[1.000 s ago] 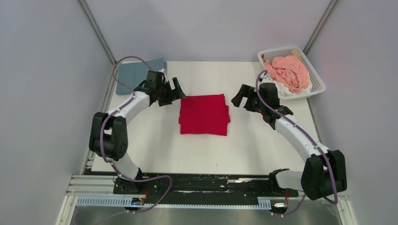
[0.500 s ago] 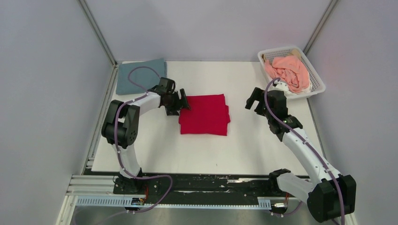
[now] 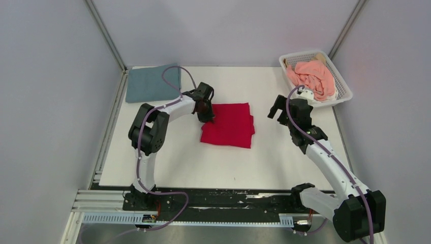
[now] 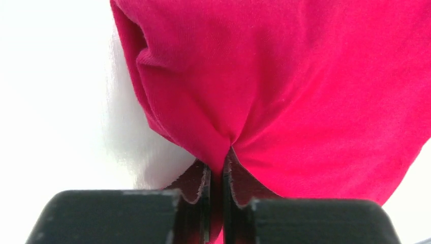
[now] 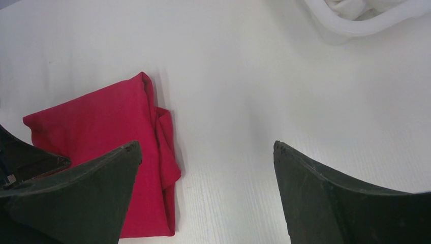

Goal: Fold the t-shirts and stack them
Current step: Put the neatly folded tshirt into the corner of the board with the left arm

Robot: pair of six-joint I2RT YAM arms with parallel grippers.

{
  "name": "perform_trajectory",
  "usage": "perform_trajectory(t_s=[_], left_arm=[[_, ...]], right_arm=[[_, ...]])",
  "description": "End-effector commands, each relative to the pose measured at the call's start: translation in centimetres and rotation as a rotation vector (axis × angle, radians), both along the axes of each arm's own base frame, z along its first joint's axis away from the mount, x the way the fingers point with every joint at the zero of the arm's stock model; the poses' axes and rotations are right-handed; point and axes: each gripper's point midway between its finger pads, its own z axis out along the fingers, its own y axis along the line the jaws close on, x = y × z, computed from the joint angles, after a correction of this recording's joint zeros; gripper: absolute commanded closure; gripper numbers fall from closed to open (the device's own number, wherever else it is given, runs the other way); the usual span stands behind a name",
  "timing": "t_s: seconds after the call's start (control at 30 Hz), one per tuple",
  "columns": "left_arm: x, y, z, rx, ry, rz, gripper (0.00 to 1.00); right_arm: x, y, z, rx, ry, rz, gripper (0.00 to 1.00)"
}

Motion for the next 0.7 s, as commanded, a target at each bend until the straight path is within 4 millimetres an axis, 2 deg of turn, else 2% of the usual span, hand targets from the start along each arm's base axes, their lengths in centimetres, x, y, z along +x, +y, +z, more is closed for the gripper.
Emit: perform_trajectory(t_s=[0.0, 0.03, 0.1, 0.17, 0.37, 0.53, 0.67], left_arm=[[-0.7, 3.1, -3.1, 0.236, 0.078, 0.052, 0.99], [-0.3, 3.4, -3.2, 0.263, 0.072, 0.046, 1.0], [1.8, 4.9, -2.1, 0.372, 0.004, 0.056, 1.0], [3.7, 6.0, -0.5, 0.441, -0.059, 0.057, 1.0], [10.1, 9.8, 4.7, 0.477, -0.266, 0.115, 1.0], [14.0, 15.5, 7.6, 0.63, -0.377, 0.145, 1.0], [17.0, 19.6, 10.9, 0.807, -0.504, 0.225, 1.0]], right_arm=[[-0.2, -1.3, 0.4, -0.042, -0.027, -0.04, 0.0], [-0.3, -1.3, 0.5, -0.044, -0.028, -0.039, 0.0], [-0.4, -1.4, 0.4, -0.049, -0.027, -0.041, 0.0], [-0.4, -1.5, 0.2, -0.052, -0.027, -0.043, 0.0], [-0.1, -1.6, -0.3, -0.068, -0.017, -0.045, 0.0], [0.4, -1.6, -0.6, -0.076, -0.021, -0.046, 0.0], [0.8, -1.4, -1.0, -0.082, -0.025, -0.042, 0.0]])
